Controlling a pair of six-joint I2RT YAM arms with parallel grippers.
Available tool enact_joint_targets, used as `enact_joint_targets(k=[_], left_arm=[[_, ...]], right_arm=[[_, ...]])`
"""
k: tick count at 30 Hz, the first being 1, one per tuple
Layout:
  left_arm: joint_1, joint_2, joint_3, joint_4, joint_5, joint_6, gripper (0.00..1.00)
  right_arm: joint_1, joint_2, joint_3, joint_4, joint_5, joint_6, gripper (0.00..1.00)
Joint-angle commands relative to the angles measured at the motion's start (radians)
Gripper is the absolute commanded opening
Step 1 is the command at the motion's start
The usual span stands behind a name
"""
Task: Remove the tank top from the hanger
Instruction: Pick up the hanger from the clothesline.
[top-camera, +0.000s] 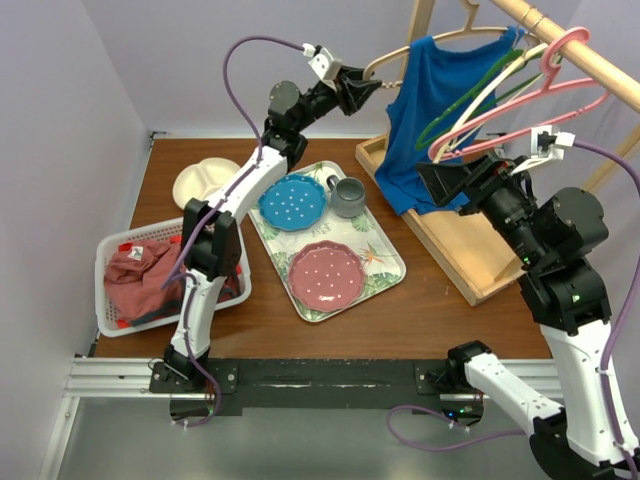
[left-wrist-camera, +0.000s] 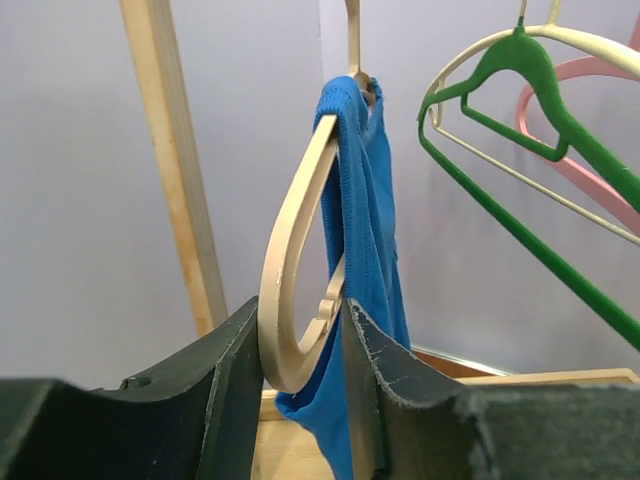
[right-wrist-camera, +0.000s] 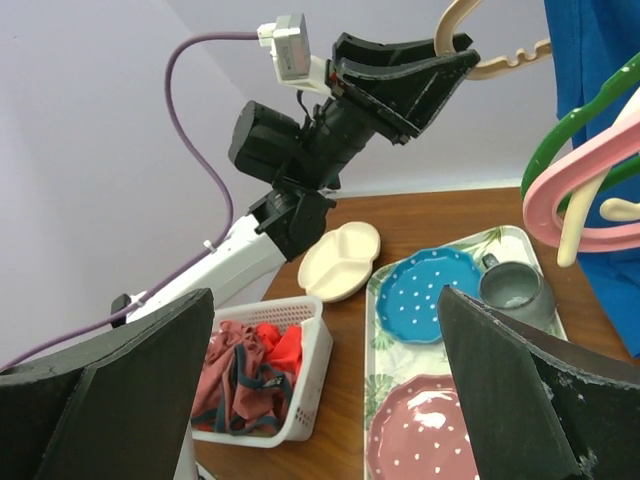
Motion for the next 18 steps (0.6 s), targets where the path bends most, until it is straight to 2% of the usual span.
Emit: enact_joint_targets(k=[1, 7, 14, 18], left_arm=[[-0.027, -0.080, -0.032, 0.064, 0.029, -0.022, 0.39], [-0.071, -0.079, -0.029, 0.031, 0.020, 0.011, 0.35], [-0.108, -0.044, 0.075, -0.018, -0.044, 0.028, 0.40], [-0.122, -0.022, 0.120, -0.045, -0.084, 0.028, 0.26]], right_arm=[[0.002, -0.024, -0.004, 0.061, -0.002, 0.010, 0.99], [0.000, -0.045, -0.011, 0.062, 0.004, 0.005, 0.99], [0.002, -0.065, -0.019, 0.058, 0.010, -0.001, 0.99], [0.002, -0.077, -0.014, 0.056, 0.016, -0.004, 0.99]])
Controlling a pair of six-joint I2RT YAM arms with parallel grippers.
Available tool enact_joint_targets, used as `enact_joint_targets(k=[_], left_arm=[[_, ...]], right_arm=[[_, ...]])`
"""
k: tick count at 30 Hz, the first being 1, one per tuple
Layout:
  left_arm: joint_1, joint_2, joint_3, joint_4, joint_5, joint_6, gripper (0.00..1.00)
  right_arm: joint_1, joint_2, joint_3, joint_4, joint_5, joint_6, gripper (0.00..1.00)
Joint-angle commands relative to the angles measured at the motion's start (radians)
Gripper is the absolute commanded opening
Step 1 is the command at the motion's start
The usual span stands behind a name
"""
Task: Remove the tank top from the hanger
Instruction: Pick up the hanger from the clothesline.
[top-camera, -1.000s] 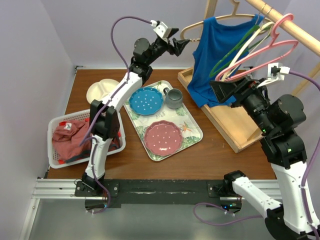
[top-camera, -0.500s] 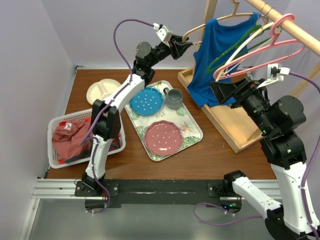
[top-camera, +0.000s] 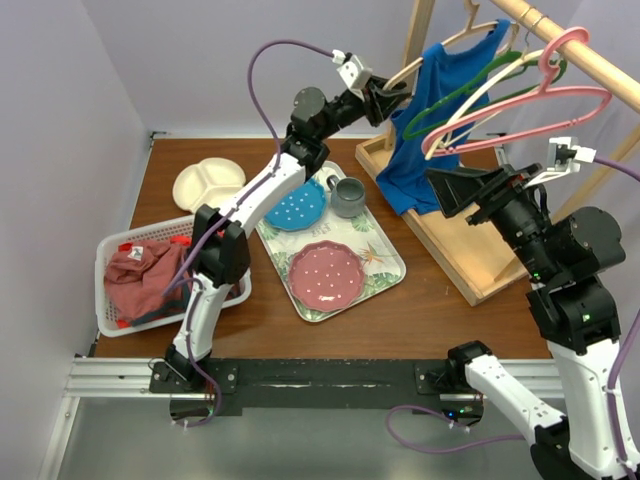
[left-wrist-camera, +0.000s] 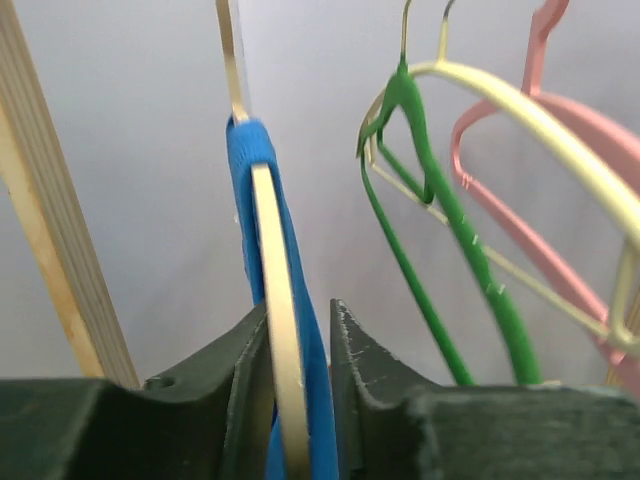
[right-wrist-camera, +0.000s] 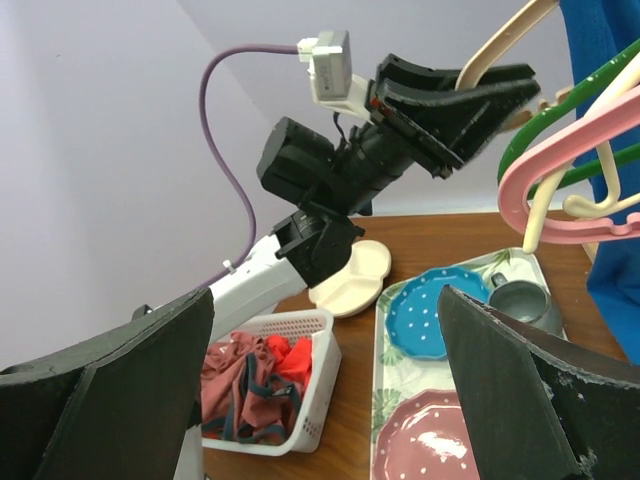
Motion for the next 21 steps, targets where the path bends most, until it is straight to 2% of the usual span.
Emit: enact_joint_targets(k=[1, 2, 3, 8, 14, 19, 21], left_arm=[[-0.008, -0.014, 0.083, 0.006, -0.071, 0.021, 0.13], [-0.014, -0.014, 0.083, 0.001, -0.100, 0.018, 0.03], [-0.016, -0.017, 0.083, 0.000, -0.111, 0.018, 0.00], [-0.029, -0.058, 0.027, 0.060, -0.189, 0.013, 0.00], [-0.036, -0.096, -0.036, 0.241, -0.226, -0.048, 0.00], [-0.036, -0.086, -0.018, 0.345, -0.237, -0.073, 0.00], [-0.037, -0.067, 0.037, 0.345, -0.242, -0.084, 0.00]], right_arm=[[0.002, -0.017, 0.003, 0.036, 0.015, -0.007, 0.99], [0.000, -0.020, 0.001, 0.035, 0.015, -0.005, 0.99], [0.002, -0.020, 0.000, 0.036, 0.015, -0.005, 0.99], [0.002, -0.031, -0.008, 0.044, 0.008, 0.007, 0.99], [0.002, -0.040, -0.025, 0.059, 0.008, 0.016, 0.99], [0.002, -0.040, -0.023, 0.059, 0.017, 0.019, 0.99], [0.000, -0.040, -0.017, 0.062, 0.023, 0.019, 0.99]])
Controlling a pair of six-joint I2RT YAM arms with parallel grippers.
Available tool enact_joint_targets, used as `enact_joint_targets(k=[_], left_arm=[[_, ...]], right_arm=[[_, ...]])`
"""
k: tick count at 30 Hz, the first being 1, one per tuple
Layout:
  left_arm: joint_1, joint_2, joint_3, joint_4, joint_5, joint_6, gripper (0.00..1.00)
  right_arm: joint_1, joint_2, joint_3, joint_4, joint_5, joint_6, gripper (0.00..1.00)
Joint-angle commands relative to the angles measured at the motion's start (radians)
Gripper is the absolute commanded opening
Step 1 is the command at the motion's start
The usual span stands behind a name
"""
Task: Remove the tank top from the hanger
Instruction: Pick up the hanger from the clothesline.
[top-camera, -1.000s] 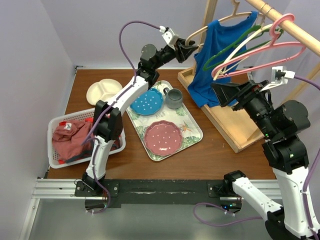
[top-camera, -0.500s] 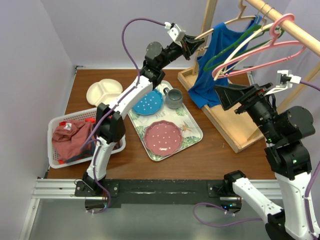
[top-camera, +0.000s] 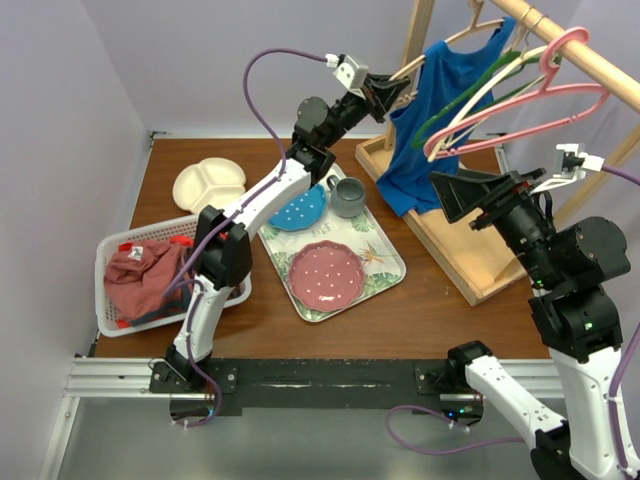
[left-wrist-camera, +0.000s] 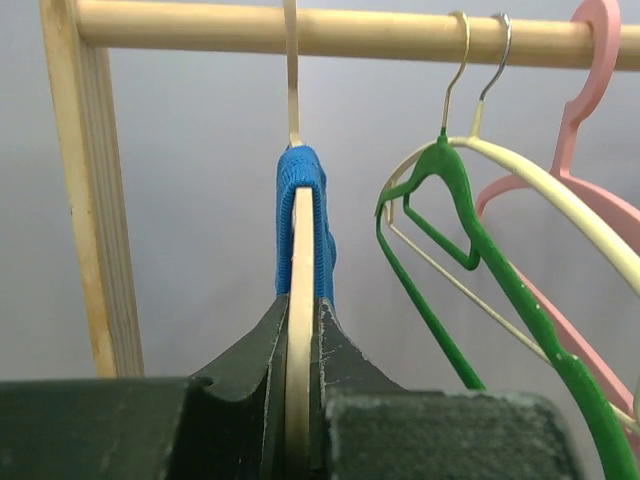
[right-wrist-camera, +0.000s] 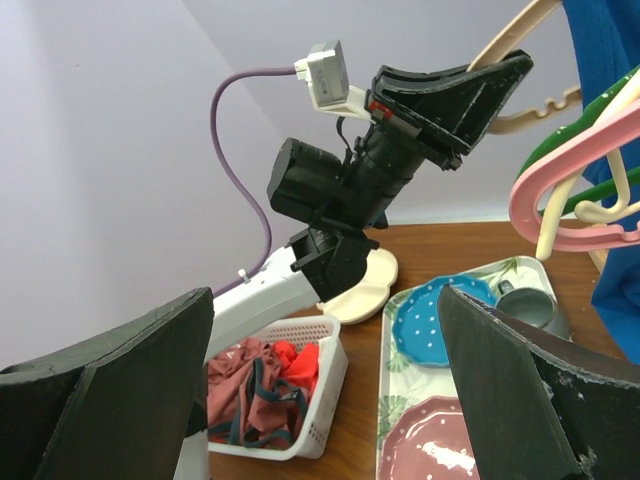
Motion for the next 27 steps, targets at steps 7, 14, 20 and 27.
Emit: enact_joint_targets(k=[7, 14, 20, 27], left_arm=[[-0.001, -0.033, 0.141, 0.220, -0.043, -0.054, 0.00], [-0.003, -0.100, 0.040, 0.233, -0.045, 0.006, 0.00], [-0.003, -0.114, 0.016, 0.243, -0.054, 0.036, 0.00], [-0.003, -0.166, -0.069, 0.285, -0.048, 0.059, 0.00]], right_arm=[[0.002, -0.006, 0.003, 0.043, 0.033, 0.010, 0.98], [0.000, 0.007, 0.015, 0.057, 0.028, 0.010, 0.99], [0.000, 0.042, 0.044, 0.043, 0.002, 0.016, 0.99], [0.000, 0.039, 0.034, 0.057, 0.015, 0.027, 0.99]])
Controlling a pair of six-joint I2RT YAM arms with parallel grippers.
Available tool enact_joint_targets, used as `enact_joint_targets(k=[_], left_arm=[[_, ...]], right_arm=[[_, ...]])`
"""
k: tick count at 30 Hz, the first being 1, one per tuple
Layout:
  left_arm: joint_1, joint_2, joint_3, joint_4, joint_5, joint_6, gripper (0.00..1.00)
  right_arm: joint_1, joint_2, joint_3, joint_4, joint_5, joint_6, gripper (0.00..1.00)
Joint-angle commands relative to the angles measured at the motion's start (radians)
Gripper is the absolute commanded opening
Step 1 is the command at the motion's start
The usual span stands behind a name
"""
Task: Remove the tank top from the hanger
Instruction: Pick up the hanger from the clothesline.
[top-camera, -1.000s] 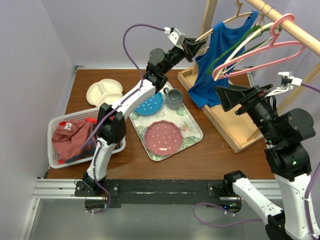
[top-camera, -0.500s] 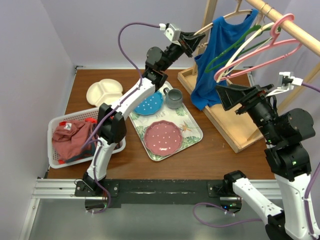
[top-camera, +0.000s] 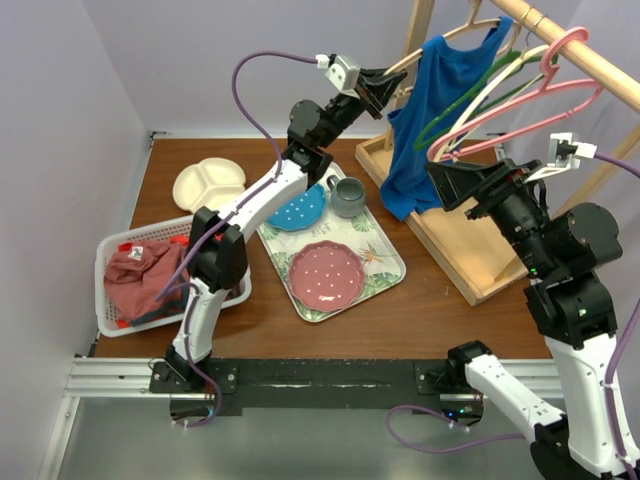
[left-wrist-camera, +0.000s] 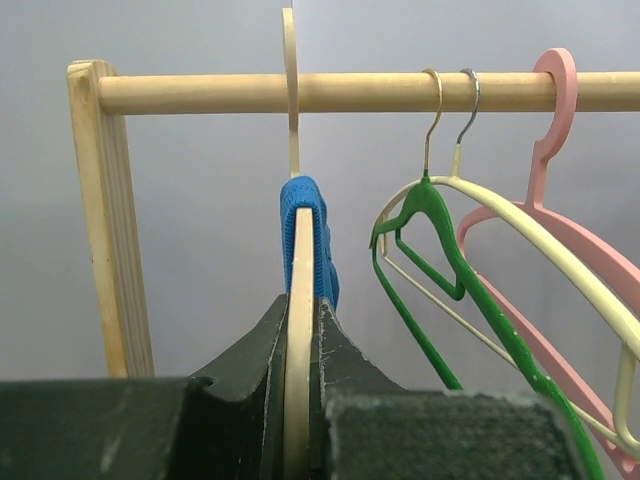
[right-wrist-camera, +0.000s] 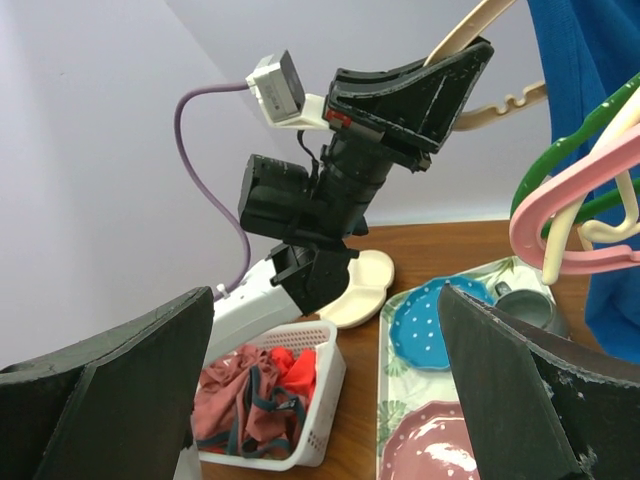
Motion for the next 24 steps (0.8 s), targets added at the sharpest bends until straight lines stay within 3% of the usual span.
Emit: enact_joint_targets(k=[1, 11, 24], left_arm=[[-0.001, -0.128, -0.039, 0.190, -0.030, 0.052, 0.00], [0.016, -0.187, -0.136, 0.212, -0.020, 0.075, 0.00], [0.099, -0.399, -0.499, 0.347, 0.019, -0.005, 0.00]], right_arm=[[0.000, -0.006, 0.014, 0.050, -0.004, 0.019, 0.99], [0.000, 0.022, 0.010, 0.027, 0.008, 0.019, 0.99], [0.002, 0.180, 0.100, -0.003, -0.065, -0.010, 0.98]])
